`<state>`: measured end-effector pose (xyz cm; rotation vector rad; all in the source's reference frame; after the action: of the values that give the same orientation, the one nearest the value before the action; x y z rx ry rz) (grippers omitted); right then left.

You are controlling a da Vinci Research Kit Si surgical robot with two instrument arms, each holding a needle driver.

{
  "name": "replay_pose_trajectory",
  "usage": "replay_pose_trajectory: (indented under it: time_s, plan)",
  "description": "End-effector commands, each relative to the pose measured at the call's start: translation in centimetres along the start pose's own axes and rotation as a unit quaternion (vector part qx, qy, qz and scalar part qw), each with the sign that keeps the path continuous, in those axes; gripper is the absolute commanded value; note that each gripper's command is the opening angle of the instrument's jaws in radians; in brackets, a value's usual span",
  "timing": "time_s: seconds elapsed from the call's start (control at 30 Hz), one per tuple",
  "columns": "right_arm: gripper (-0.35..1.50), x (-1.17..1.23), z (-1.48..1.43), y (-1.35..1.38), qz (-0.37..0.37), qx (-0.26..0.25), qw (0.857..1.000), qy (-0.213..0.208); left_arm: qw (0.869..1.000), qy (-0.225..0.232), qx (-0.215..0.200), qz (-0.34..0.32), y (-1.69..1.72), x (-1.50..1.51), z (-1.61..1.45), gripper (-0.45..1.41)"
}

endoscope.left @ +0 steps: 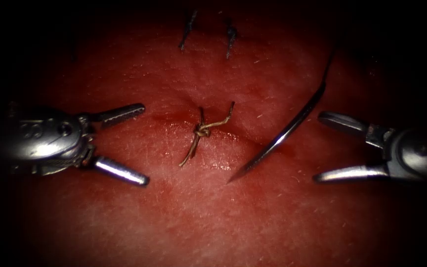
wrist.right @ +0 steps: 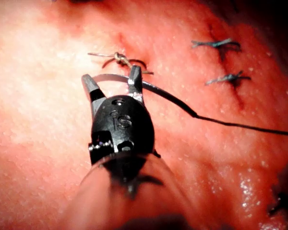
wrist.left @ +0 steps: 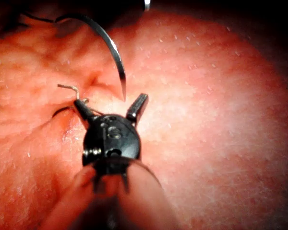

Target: Wound Closure

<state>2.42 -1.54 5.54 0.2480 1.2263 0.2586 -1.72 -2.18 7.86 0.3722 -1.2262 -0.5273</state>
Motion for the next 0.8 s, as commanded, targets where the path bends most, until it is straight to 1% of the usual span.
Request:
replay_pose_trajectory:
  time_s: [0.03, 0.43, 0.5, 0.63, 0.67, 0.73, 0.8]
  plan:
    - [0.93, -0.03, 0.08, -0.02, 0.0, 0.0, 1.0, 0.001, 1.0, 0.0, 0.001, -0.001, -0.02, 0.06, 0.06, 0.69]
    - [0.96, 0.02, 0.08, 0.04, 0.003, 0.0, 1.0, 0.001, 1.0, 0.003, -0.012, -0.002, -0.04, 0.04, 0.12, 0.78]
    - [1.01, 0.04, 0.06, 0.06, 0.005, 0.001, 1.0, 0.001, 1.0, 0.003, -0.014, -0.003, -0.06, 0.02, 0.16, 0.78]
    - [1.0, 0.03, -0.03, 0.04, 0.004, 0.003, 1.0, 0.004, 1.0, 0.003, -0.023, -0.004, -0.17, -0.03, 0.33, 0.79]
    - [0.98, 0.02, -0.11, 0.01, 0.003, 0.006, 1.0, 0.006, 1.0, 0.003, -0.027, -0.014, -0.23, -0.06, 0.43, 0.81]
    - [0.91, 0.01, -0.19, -0.01, 0.002, 0.008, 1.0, 0.008, 0.999, 0.002, -0.033, -0.023, -0.3, -0.09, 0.57, 0.81]
    - [0.9, -0.01, -0.24, -0.03, 0.001, 0.005, 1.0, 0.015, 0.999, 0.0, -0.035, -0.033, -0.37, -0.09, 0.72, 0.84]
